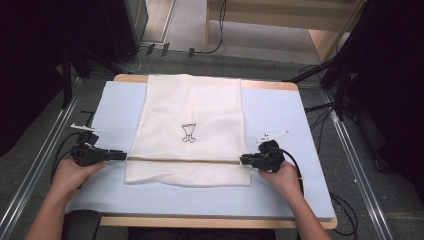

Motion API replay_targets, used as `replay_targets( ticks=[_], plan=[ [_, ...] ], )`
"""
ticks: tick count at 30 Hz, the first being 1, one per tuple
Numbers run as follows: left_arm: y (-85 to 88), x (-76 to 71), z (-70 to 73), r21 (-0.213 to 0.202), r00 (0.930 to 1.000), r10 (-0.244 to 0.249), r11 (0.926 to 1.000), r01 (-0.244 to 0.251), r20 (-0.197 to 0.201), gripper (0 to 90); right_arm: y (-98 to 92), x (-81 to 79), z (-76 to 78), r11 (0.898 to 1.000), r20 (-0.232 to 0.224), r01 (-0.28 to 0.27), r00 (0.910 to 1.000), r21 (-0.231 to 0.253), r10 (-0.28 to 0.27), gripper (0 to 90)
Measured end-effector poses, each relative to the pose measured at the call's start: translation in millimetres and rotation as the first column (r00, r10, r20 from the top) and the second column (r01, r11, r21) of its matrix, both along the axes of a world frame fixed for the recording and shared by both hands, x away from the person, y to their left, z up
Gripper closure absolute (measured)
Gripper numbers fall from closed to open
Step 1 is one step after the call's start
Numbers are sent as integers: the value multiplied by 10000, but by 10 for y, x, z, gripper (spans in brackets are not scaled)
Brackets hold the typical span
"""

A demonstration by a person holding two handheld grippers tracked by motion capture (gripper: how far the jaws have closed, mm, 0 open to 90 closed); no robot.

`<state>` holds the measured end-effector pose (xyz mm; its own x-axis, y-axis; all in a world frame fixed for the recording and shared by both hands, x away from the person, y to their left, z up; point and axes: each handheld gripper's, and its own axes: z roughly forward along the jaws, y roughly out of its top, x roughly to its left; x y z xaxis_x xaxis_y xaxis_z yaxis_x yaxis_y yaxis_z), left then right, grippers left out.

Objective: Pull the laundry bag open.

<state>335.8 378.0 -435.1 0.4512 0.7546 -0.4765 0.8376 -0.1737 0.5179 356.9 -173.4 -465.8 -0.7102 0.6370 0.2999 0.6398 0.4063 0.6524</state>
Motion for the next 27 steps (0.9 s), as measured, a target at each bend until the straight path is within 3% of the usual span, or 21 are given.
replay_targets(
  ticks=[5,12,20,27],
  plan=[
    [-16,14,23,197,9991,70,9998,-79,427,507,-46,-15,104,9995,655,296,9974,84,-301,633],
    [29,31,40,781,9890,466,9953,-580,1403,379,-192,14,116,9961,956,883,9915,40,-883,469],
    [74,62,36,1108,9819,715,9896,-919,1751,329,-451,60,80,9841,1347,1776,9752,-41,-1755,414],
    [82,108,22,1352,9811,847,9848,-1090,1738,314,-537,74,37,9770,1288,2131,9691,-78,-2104,388]
  ],
)
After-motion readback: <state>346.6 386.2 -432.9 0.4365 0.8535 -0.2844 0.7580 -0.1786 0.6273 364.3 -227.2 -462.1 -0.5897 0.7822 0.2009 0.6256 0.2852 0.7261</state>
